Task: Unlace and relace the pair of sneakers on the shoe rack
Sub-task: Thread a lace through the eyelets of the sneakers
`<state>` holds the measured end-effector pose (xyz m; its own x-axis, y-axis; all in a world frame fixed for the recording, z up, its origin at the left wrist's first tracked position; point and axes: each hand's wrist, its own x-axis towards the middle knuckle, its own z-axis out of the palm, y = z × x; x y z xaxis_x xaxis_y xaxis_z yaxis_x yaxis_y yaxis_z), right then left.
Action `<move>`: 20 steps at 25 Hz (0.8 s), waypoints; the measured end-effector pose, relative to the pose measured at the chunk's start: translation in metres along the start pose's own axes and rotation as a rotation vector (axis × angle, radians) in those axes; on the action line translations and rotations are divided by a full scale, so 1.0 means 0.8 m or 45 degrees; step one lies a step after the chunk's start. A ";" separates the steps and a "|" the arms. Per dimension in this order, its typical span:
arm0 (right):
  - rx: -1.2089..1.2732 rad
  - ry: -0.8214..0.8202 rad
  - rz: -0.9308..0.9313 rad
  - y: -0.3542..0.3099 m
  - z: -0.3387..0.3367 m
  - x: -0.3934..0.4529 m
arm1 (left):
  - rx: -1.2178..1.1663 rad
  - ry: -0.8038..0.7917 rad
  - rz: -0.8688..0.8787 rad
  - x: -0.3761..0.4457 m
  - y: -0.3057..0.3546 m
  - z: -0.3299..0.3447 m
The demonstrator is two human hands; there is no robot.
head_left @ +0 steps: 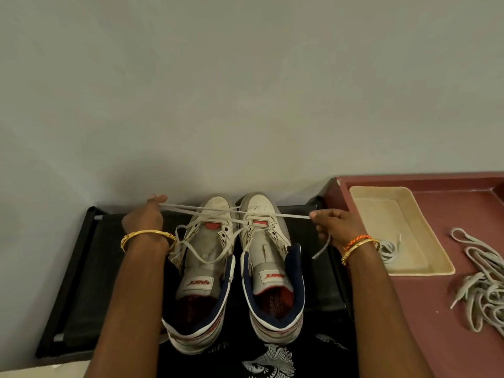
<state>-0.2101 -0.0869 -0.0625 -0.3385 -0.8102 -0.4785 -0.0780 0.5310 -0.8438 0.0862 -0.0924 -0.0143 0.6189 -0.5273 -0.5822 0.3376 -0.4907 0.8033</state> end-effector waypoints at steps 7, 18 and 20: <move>0.208 -0.153 -0.292 -0.011 0.049 -0.042 | 1.296 0.196 1.055 -0.030 -0.034 0.024; 0.152 -0.267 -0.589 -0.017 0.053 -0.041 | 0.975 -0.446 1.291 -0.055 -0.072 0.070; 0.163 -0.251 -0.536 -0.016 0.048 -0.034 | 1.080 -0.305 1.240 -0.054 -0.069 0.067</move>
<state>-0.1640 -0.0809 -0.0477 -0.1172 -0.9864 -0.1154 -0.0495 0.1219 -0.9913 0.0027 -0.0796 -0.0404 0.1842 -0.9768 0.1091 -0.7752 -0.0762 0.6271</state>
